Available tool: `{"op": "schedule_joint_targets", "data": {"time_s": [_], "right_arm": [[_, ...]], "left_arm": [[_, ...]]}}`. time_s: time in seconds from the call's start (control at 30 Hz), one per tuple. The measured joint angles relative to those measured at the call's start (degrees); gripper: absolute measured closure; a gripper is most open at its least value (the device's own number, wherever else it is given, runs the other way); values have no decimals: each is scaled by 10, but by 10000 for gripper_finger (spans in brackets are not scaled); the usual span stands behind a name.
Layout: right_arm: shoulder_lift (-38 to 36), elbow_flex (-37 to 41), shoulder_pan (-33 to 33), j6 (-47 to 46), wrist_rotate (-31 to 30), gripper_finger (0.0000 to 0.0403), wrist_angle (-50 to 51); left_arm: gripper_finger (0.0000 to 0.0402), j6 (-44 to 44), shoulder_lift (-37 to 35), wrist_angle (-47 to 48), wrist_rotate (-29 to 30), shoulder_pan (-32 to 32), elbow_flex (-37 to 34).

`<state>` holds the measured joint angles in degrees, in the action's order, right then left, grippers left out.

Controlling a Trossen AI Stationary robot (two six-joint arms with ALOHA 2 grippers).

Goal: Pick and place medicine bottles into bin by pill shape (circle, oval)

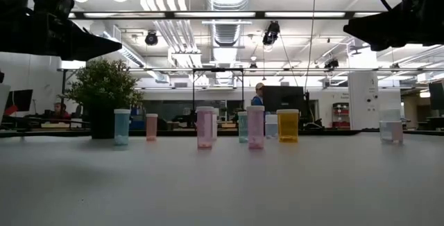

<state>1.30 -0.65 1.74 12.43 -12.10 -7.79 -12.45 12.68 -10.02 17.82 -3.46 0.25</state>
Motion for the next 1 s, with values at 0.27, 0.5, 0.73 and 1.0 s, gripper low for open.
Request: {"op": "schedule_joint_targets", "data": {"time_s": [0.27, 0.5, 0.73, 1.0], "right_arm": [[0, 0, 0, 0, 0, 234, 0], [0, 0, 0, 0, 0, 234, 0], [0, 0, 0, 0, 0, 234, -15], [0, 0, -1, -192, -2, 234, -37]], "left_arm": [[341, 0, 0, 0, 0, 0, 0], [341, 0, 0, 0, 0, 0, 0], [341, 0, 0, 0, 0, 0, 0], [341, 30, 2, -116, -7, 0, 0]]}}
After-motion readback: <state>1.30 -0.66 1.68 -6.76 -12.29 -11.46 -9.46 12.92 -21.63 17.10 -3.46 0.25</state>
